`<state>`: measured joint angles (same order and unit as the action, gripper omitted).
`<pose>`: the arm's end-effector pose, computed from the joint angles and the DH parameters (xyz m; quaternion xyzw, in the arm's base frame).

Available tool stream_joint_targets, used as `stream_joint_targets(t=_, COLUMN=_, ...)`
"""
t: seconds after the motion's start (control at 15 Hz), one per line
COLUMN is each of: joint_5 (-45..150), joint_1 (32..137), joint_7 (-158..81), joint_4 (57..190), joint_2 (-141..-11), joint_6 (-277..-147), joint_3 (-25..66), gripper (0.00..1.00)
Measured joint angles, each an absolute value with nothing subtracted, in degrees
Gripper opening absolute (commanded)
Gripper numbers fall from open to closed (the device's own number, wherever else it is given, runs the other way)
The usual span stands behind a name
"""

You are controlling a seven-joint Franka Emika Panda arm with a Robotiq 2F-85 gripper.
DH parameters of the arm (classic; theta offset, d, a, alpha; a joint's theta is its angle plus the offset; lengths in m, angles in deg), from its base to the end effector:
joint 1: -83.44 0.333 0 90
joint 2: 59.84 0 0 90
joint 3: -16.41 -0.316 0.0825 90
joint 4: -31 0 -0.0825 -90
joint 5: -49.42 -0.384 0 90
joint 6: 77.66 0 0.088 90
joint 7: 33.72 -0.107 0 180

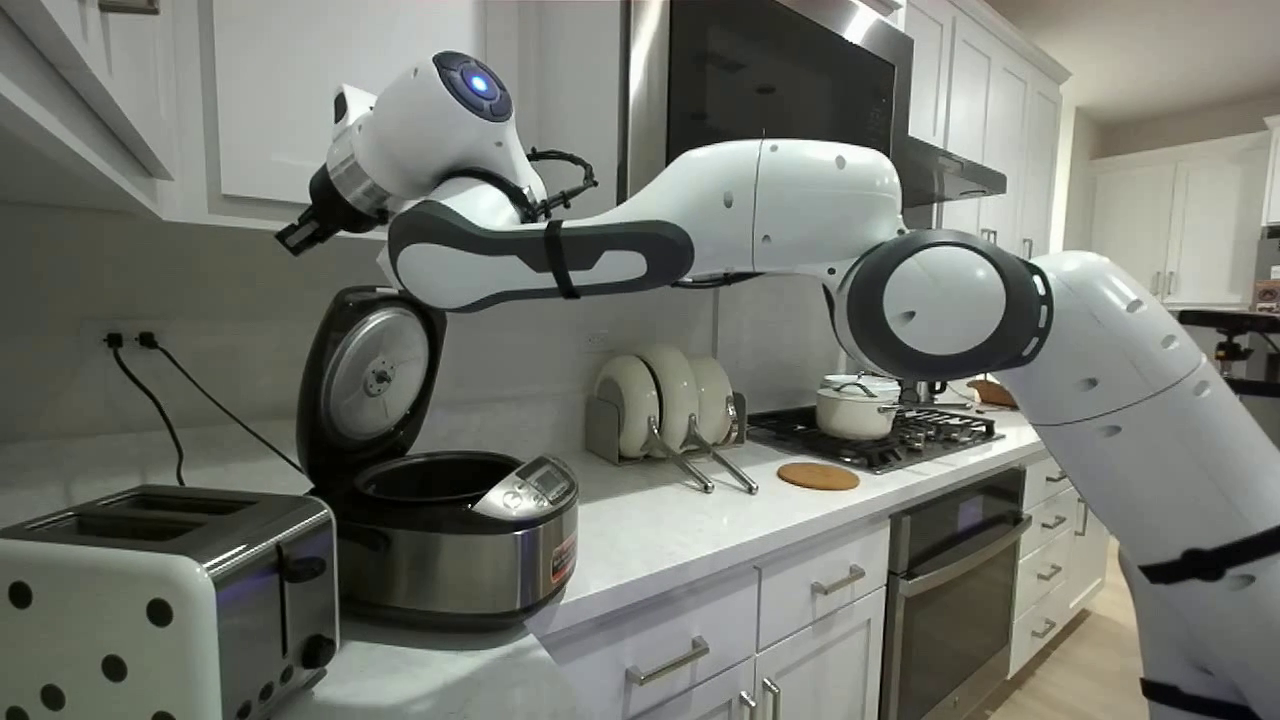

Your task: Close the lid of the rice cooker

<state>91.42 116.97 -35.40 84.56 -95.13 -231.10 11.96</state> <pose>0.6070 0.4677 0.6608 0.7047 0.4080 0.5709 0.1052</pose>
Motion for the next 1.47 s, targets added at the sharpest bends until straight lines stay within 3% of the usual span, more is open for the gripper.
stream_joint_targets(t=0.73, joint_5=91.9, joint_1=116.95, joint_7=-32.67, joint_4=82.65, joint_2=-97.5, joint_6=-217.55, joint_3=15.01, gripper=0.0)
stream_joint_targets(t=1.47, joint_5=89.53, joint_1=117.65, joint_7=-26.87, joint_4=78.08, joint_2=-97.22, joint_6=-195.26, joint_3=13.18, gripper=0.0)
